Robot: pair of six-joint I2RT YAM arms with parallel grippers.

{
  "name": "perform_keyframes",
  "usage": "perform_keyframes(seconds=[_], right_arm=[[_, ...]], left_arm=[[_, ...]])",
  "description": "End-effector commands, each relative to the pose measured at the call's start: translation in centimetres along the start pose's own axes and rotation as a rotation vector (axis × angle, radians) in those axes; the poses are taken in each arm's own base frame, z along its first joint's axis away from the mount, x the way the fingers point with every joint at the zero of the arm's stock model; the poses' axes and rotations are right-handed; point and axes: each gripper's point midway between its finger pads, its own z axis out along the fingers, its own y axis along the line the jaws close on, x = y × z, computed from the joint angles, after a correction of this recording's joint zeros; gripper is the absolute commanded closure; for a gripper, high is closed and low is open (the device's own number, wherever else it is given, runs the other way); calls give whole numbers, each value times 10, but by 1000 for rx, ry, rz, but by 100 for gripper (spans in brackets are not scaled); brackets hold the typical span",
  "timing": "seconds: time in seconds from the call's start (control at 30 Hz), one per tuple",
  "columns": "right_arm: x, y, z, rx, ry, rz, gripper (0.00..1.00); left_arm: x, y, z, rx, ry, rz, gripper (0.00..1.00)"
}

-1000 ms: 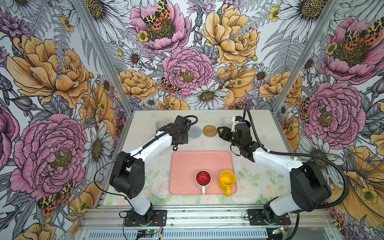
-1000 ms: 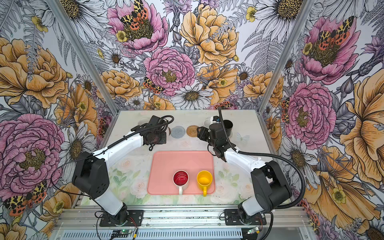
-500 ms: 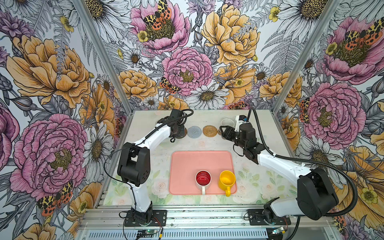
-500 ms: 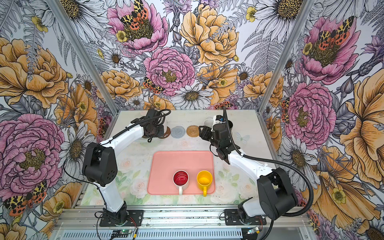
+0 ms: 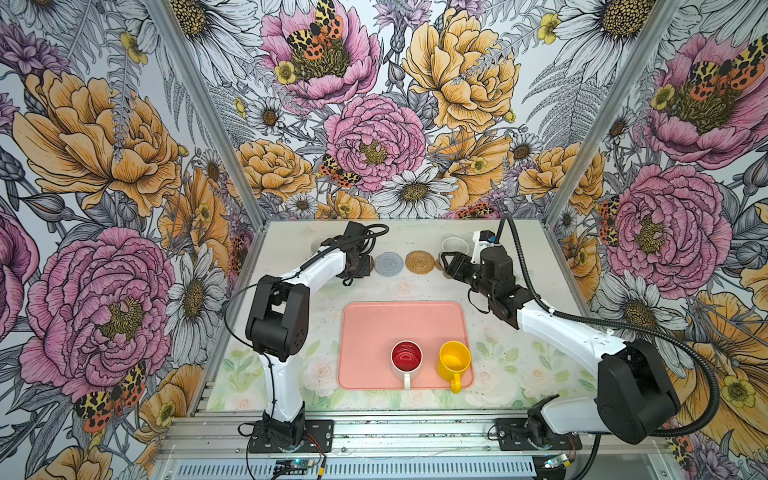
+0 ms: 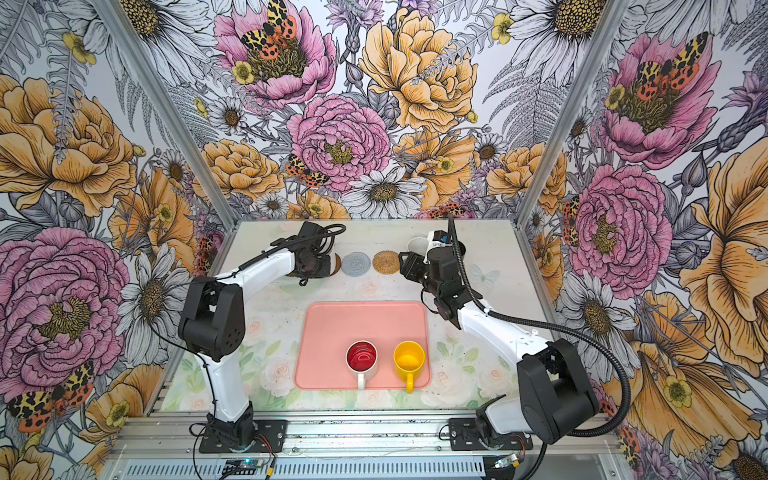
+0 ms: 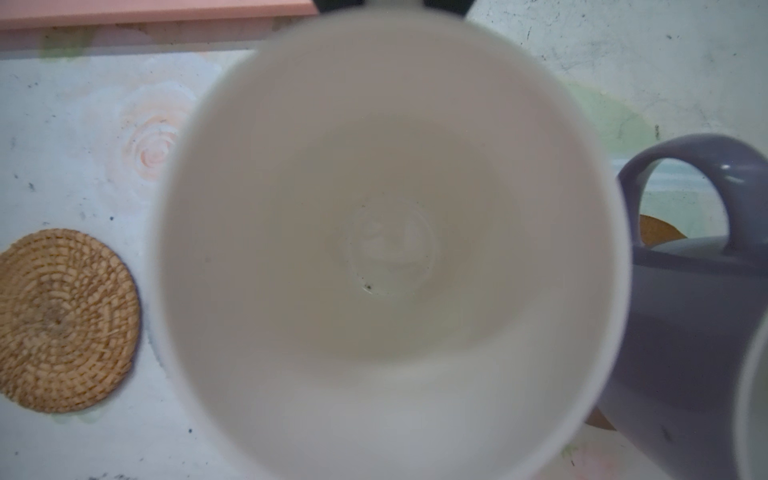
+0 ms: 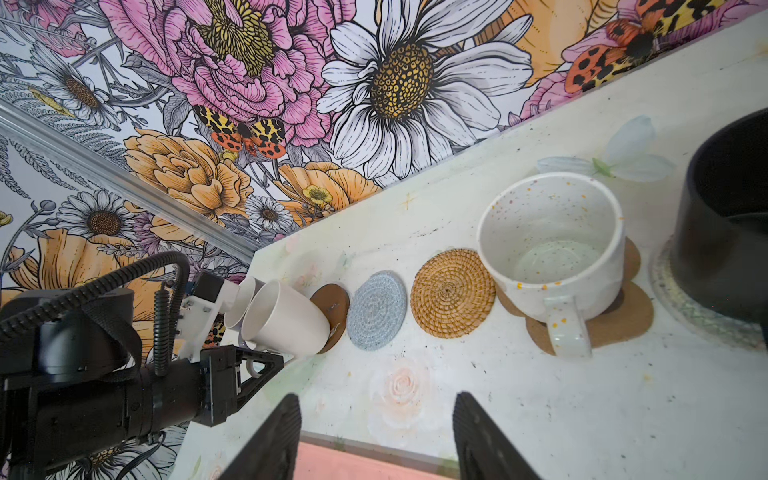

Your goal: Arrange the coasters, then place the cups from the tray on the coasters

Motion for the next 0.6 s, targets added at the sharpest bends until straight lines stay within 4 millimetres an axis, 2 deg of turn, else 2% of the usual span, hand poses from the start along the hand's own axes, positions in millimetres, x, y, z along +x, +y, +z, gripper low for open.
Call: perform_keyframes(seconds=[0.0, 0.3, 0.57], right_arm=[[-6, 3, -5, -13, -14, -10, 39], [-5, 2, -3, -10, -9, -9, 40], [-6, 0, -5, -4, -9, -11, 40]], left_arm=[[-37, 2, -15, -12, -119, -3, 100], [-50, 5, -14, -43, -146, 14, 100], [-55, 9, -6, -55, -143, 9, 100]])
